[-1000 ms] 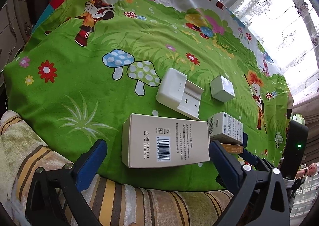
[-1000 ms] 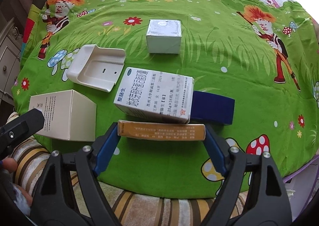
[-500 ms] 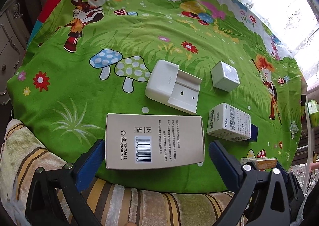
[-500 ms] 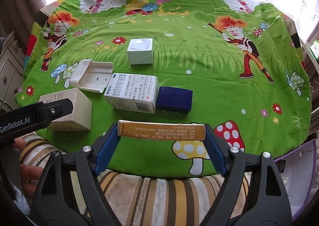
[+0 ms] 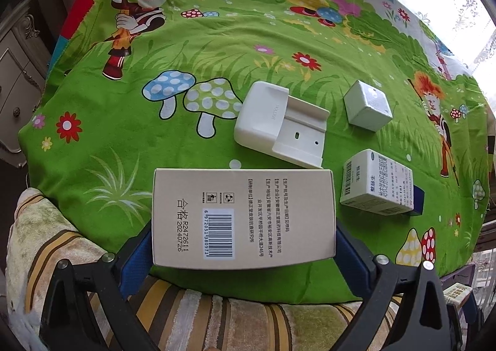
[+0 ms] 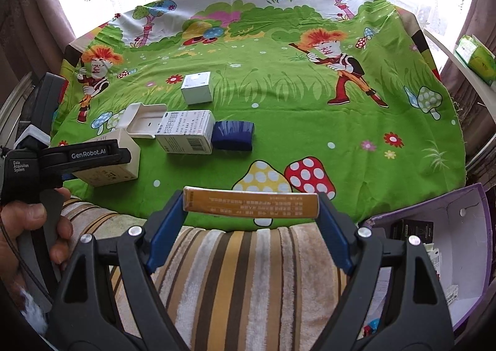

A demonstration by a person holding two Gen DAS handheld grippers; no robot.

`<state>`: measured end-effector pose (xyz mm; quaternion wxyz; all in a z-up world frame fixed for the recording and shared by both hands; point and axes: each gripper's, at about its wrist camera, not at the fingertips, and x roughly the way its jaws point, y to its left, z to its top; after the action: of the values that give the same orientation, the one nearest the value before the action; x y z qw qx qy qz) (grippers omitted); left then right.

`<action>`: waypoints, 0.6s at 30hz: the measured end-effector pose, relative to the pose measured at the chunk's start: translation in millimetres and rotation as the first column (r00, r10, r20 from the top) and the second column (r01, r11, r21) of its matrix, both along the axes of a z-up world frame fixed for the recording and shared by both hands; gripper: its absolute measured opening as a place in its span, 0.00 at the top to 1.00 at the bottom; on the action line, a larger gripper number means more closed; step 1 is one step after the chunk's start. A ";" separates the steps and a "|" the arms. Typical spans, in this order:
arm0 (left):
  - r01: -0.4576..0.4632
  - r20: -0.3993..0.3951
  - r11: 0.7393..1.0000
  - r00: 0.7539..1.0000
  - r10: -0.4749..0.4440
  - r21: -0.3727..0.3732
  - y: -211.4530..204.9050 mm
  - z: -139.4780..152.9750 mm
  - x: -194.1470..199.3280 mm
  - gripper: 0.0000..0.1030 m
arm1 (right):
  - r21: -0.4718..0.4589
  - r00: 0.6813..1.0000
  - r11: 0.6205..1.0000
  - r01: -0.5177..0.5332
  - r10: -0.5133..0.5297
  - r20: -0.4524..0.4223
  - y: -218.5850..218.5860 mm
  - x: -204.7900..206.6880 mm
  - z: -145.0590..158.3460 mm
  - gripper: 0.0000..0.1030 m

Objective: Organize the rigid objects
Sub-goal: 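Grasp the beige carton with the left tool while the right grasps the orange box, then carry the carton and orange box into the purple-rimmed box and release both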

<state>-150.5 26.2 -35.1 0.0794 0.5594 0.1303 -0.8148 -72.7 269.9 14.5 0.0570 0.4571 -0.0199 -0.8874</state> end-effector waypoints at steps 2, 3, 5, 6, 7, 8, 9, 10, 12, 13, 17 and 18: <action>0.023 -0.033 0.999 0.999 -0.022 0.023 5.1 7.2 3.9 0.02 | -0.006 1.000 1.000 0.021 -0.021 -0.006 11.7 7.3 2.1 0.19; 0.043 -0.053 0.998 0.998 -0.041 0.041 9.2 11.1 6.1 0.02 | -0.009 0.999 0.999 0.031 -0.031 -0.007 18.2 10.8 2.5 0.19; 0.092 -0.088 0.994 0.992 -0.087 0.057 20.8 19.6 11.6 0.02 | -0.017 0.998 0.998 0.056 -0.056 -0.007 33.4 19.0 3.5 0.19; 0.116 -0.109 0.991 0.988 -0.109 0.066 27.7 24.6 14.8 0.02 | -0.021 0.998 0.997 0.068 -0.069 -0.006 40.6 23.1 3.6 0.19; 0.142 -0.129 0.986 0.983 -0.131 0.081 34.3 29.3 18.0 0.02 | -0.023 0.997 0.996 0.081 -0.081 -0.005 48.4 28.1 4.0 0.19; 0.169 -0.146 0.981 0.977 -0.154 0.095 41.2 33.4 21.5 0.02 | -0.024 0.996 0.995 0.092 -0.092 -0.005 56.5 33.4 4.5 0.19; 0.198 -0.159 0.975 0.971 -0.180 0.104 50.0 37.2 24.9 0.02 | -0.024 0.995 0.994 0.104 -0.104 -0.006 64.1 38.7 4.7 0.19; 0.227 -0.174 0.967 0.963 -0.206 0.111 59.6 40.7 27.6 0.02 | -0.024 0.993 0.993 0.118 -0.118 -0.006 73.3 44.0 4.7 0.19; 0.299 -0.200 0.946 0.942 -0.271 0.127 80.2 47.9 35.6 0.02 | -0.024 0.990 0.989 0.143 -0.143 -0.003 90.3 55.4 4.1 0.19; 0.340 -0.215 0.931 0.927 -0.308 0.132 92.3 51.7 39.6 0.02 | -0.021 0.987 0.987 0.160 -0.160 0.001 99.6 61.1 3.3 0.19; 0.500 -0.263 0.856 0.851 -0.455 0.134 140.2 66.8 58.0 0.02 | -0.009 0.973 0.973 0.229 -0.229 0.014 137.7 84.1 -1.5 0.19; 0.531 -0.270 0.837 0.831 -0.486 0.131 151.5 70.2 63.2 0.02 | -0.007 0.968 0.968 0.249 -0.249 0.019 147.4 89.8 -2.7 0.19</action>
<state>-87.4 177.7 35.1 -0.2134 0.4827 0.0657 -0.8468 17.1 417.3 11.8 -0.0529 0.4585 -0.0819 -0.8833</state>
